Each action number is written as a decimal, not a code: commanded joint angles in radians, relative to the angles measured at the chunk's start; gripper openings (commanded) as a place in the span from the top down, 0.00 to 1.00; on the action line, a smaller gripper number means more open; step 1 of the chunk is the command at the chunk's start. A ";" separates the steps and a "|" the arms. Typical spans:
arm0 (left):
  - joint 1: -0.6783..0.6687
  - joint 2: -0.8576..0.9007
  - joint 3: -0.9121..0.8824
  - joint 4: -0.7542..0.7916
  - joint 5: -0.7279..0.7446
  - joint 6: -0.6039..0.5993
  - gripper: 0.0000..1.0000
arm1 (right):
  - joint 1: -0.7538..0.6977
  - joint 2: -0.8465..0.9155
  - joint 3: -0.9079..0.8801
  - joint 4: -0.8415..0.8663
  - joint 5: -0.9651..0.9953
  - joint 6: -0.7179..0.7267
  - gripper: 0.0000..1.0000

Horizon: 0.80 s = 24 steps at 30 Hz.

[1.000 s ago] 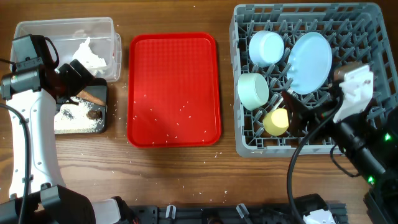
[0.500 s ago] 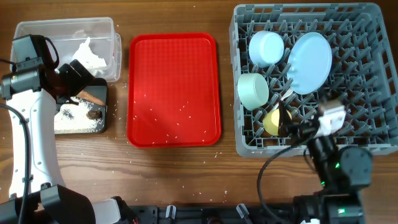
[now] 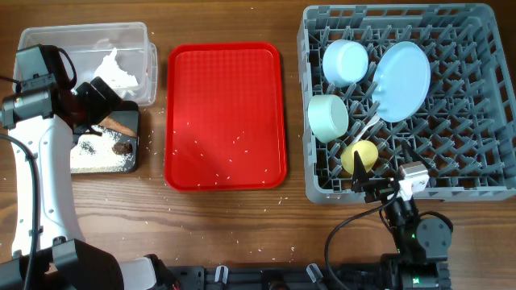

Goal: Sort waste into correct bins and load items into the dishwasher rack

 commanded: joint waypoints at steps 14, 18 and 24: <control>0.005 0.004 0.011 0.000 -0.006 -0.013 0.00 | -0.004 -0.013 -0.002 -0.014 0.001 0.019 0.00; 0.006 -0.001 0.009 0.000 -0.006 -0.012 0.00 | -0.004 -0.013 -0.002 -0.014 0.001 0.019 0.00; -0.044 -0.148 -0.037 -0.035 -0.014 -0.008 0.00 | -0.004 -0.013 -0.002 -0.014 0.001 0.019 0.00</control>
